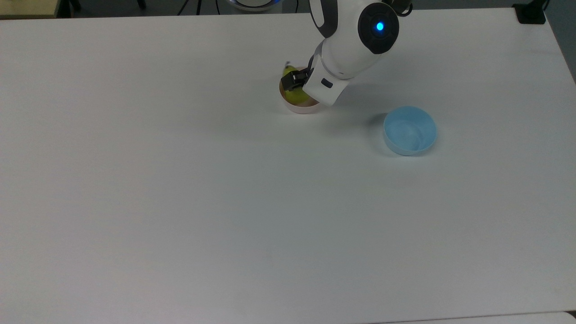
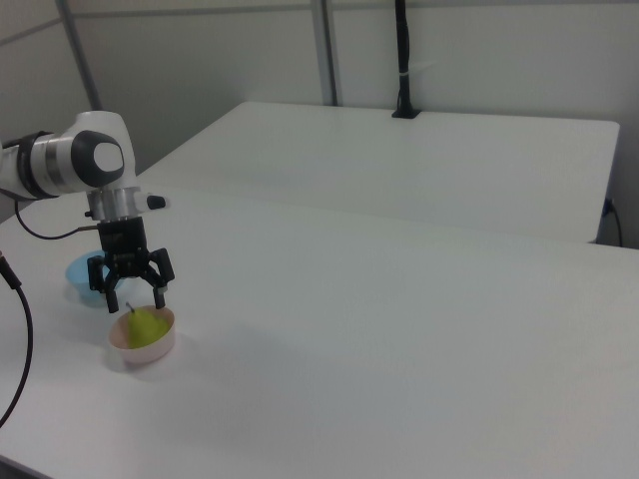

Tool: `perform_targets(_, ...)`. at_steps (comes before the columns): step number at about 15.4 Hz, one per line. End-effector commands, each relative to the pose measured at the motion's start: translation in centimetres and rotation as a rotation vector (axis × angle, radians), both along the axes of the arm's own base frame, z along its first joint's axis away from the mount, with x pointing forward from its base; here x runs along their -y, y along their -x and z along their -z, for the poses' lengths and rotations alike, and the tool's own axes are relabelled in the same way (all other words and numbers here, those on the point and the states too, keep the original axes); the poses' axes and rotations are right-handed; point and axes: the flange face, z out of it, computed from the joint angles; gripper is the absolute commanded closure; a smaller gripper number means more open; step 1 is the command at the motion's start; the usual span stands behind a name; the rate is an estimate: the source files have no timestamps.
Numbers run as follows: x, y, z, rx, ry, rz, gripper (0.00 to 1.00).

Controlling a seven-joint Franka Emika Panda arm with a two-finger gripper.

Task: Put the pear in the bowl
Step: 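Open the gripper to release the pear and raise it away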

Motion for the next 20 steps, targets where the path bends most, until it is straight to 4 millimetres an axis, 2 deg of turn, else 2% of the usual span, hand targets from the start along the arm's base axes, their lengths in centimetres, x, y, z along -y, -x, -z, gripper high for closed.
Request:
perform_targets(1,-0.4,-0.4,-1.2,0.058,-0.006,0.028,0.00)
perform_targets(3,0.3,-0.6,-3.2,0.092,-0.028,0.049,0.00)
perform_targets(4,1.1,-1.7,-6.0,0.138,-0.048,0.074,0.00)
perform_targets(7,3.6,-2.3,-10.7,0.224,-0.079,0.150,0.00)
perform_targets(10,7.5,-2.5,-14.0,0.278,-0.101,0.213,0.00)
perform_targets(16,16.6,-2.7,-18.4,0.353,-0.112,0.342,0.00)
perform_targets(18,18.6,-2.5,-18.8,0.353,-0.106,0.375,0.00)
perform_targets(20,19.1,-2.5,-18.9,0.357,-0.106,0.384,0.00)
